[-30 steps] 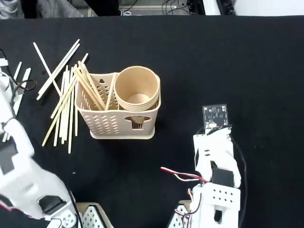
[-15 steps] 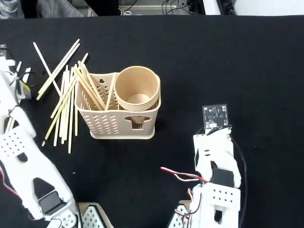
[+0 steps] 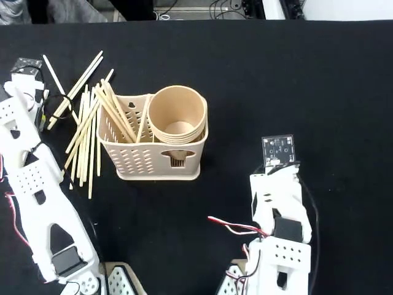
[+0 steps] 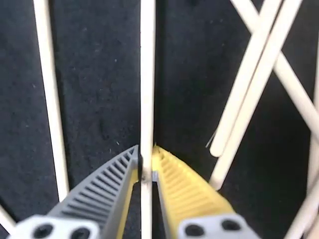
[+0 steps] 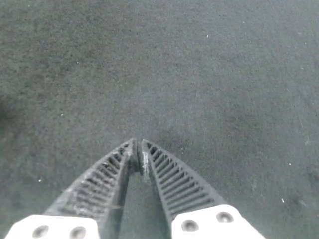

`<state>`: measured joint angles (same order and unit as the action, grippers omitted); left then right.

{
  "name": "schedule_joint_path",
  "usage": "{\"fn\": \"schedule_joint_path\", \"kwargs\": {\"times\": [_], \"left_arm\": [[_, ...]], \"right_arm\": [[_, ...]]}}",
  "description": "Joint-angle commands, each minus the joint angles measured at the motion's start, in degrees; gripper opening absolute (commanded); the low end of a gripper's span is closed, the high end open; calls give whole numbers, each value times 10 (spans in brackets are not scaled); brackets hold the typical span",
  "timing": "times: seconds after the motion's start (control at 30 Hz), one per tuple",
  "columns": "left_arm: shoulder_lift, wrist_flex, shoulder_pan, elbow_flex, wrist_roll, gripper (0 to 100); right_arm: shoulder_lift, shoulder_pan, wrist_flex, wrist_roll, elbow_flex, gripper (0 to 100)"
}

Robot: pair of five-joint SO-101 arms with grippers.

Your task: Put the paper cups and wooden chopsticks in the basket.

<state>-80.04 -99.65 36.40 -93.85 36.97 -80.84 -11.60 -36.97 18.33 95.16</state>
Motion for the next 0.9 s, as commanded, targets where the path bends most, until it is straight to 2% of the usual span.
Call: {"fn": "schedule_joint_path", "kwargs": {"times": [0.0, 0.13, 0.33, 0.5, 0.63, 0.87], "left_arm": [[29, -14, 14, -8, -31, 28], [98, -15, 26, -7, -106, 28], [245, -15, 35, 91, -141, 28], [432, -15, 26, 353, -174, 28], [618, -7, -7, 563, -172, 29], [907, 125, -54, 836, -173, 29]], "right_arm": [[-8, -4, 8, -3, -4, 12], [-8, -4, 8, -3, -4, 12], [-8, -4, 9, -3, -4, 12], [-8, -4, 9, -3, -4, 12], [-8, -4, 8, -3, -4, 12], [-8, -4, 8, -3, -4, 12]]}}
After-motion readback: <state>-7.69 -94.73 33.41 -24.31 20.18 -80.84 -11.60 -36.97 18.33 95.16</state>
